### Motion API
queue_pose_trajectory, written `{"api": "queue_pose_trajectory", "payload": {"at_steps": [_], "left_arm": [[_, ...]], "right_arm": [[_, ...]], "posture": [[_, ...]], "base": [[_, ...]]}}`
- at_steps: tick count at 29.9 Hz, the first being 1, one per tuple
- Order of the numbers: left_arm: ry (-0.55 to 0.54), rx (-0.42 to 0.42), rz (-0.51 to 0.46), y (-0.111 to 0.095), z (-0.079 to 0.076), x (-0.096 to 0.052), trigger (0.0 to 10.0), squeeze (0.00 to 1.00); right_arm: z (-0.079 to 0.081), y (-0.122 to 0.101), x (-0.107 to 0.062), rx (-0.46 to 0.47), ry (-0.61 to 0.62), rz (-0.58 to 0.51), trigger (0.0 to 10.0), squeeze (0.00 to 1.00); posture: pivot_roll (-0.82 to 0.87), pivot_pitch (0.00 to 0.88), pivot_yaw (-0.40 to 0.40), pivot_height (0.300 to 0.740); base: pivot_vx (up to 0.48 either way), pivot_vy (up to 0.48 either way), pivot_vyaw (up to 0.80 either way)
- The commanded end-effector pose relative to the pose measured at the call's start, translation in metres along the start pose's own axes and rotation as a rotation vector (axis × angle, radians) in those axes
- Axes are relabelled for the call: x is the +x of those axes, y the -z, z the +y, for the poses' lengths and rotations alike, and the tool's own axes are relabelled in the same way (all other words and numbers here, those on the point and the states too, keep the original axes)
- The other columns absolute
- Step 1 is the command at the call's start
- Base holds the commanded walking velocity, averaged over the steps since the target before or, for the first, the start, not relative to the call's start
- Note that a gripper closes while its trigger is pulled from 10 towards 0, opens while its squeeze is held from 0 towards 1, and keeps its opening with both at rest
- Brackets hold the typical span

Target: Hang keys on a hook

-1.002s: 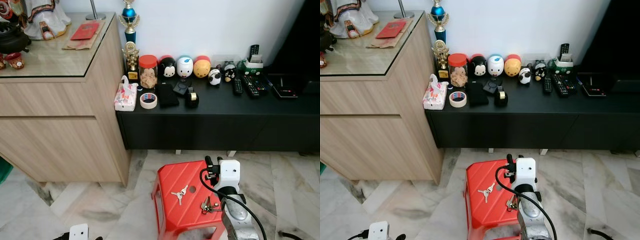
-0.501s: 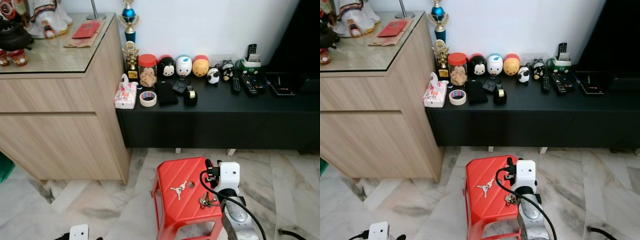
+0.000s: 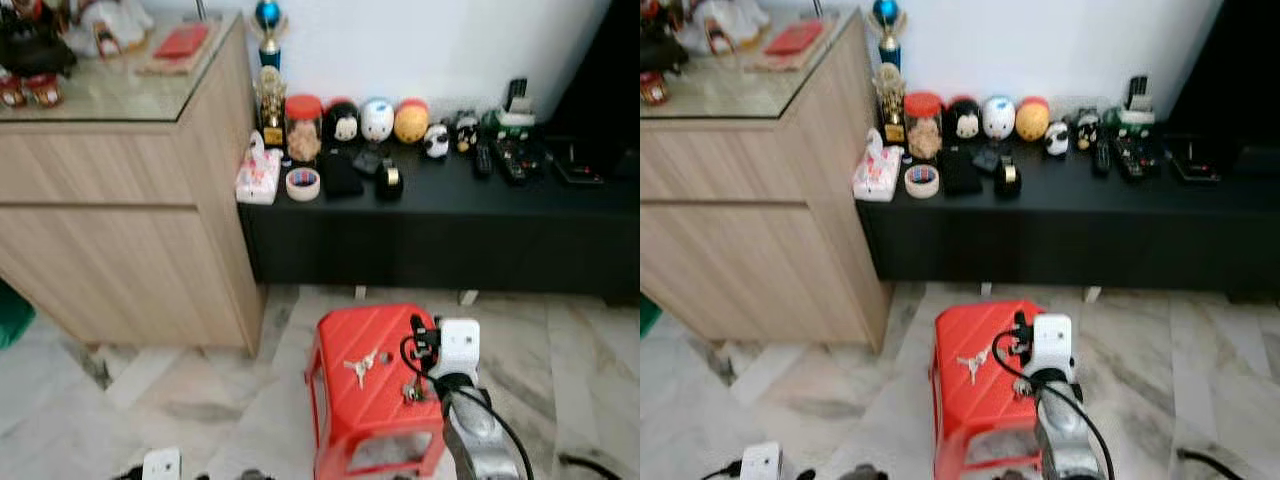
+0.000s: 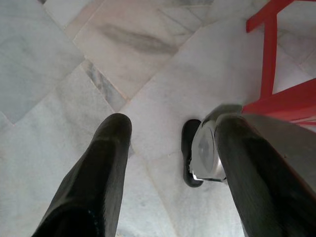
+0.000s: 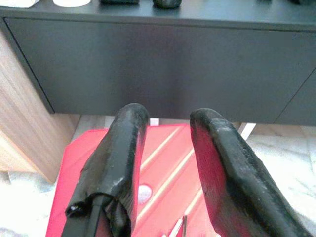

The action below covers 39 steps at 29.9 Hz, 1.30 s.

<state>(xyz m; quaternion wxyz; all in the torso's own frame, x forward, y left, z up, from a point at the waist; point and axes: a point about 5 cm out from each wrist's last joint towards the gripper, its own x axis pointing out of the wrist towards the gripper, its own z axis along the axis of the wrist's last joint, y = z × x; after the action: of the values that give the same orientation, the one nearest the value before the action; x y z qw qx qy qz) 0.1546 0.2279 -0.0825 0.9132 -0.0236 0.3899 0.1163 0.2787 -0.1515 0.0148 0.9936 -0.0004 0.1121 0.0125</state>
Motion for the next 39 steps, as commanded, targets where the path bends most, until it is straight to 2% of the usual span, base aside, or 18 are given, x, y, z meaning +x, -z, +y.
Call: {"api": "queue_pose_trajectory", "payload": {"at_steps": [1, 12, 15, 17, 28, 35, 36, 39], "left_arm": [[-0.007, -0.004, 0.029, 0.006, 0.003, -0.002, 10.0, 0.0], [0.002, 0.016, 0.04, 0.006, 0.002, -0.001, 10.0, 0.0], [-0.007, 0.042, 0.049, 0.007, 0.003, -0.002, 10.0, 0.0], [-0.008, 0.038, 0.051, 0.008, 0.002, -0.002, 10.0, 0.0], [-0.011, 0.018, 0.054, 0.008, 0.002, -0.001, 10.0, 0.0], [-0.01, 0.014, 0.053, 0.007, 0.001, -0.001, 10.0, 0.0], [-0.01, 0.013, 0.054, 0.007, 0.001, -0.001, 10.0, 0.0], [-0.01, 0.013, 0.054, 0.007, 0.001, -0.001, 10.0, 0.0]], "right_arm": [[-0.001, 0.003, 0.0, 0.012, 0.005, 0.02, 10.0, 0.0], [-0.002, 0.008, 0.0, 0.015, 0.006, 0.041, 10.0, 0.0], [-0.003, 0.008, 0.0, 0.017, 0.01, 0.041, 10.0, 0.0], [-0.003, 0.008, 0.0, 0.016, 0.009, 0.042, 10.0, 0.0], [-0.001, 0.009, 0.001, 0.03, -0.018, 0.041, 10.0, 0.0], [-0.001, 0.014, 0.001, 0.012, -0.021, 0.082, 10.0, 0.0], [0.0, 0.017, 0.001, -0.003, -0.032, 0.113, 10.0, 0.0], [0.0, 0.019, 0.001, -0.005, -0.042, 0.125, 10.0, 0.0]], "posture": [[0.05, 0.086, -0.005, 0.658], [0.05, 0.094, -0.005, 0.658], [0.05, 0.094, -0.005, 0.658], [0.05, 0.097, -0.003, 0.658], [0.05, 0.099, -0.003, 0.658], [0.05, 0.101, -0.004, 0.658], [0.05, 0.101, -0.004, 0.658], [0.05, 0.106, -0.004, 0.644]], "base": [[0.0, 0.0, 0.0], [0.0, 0.0, 0.0], [0.0, -0.426, 0.0], [0.0, -0.456, 0.0], [0.0, 0.0, 0.0], [0.0, 0.0, 0.0], [0.0, 0.0, 0.0], [0.0, 0.0, 0.0]]}}
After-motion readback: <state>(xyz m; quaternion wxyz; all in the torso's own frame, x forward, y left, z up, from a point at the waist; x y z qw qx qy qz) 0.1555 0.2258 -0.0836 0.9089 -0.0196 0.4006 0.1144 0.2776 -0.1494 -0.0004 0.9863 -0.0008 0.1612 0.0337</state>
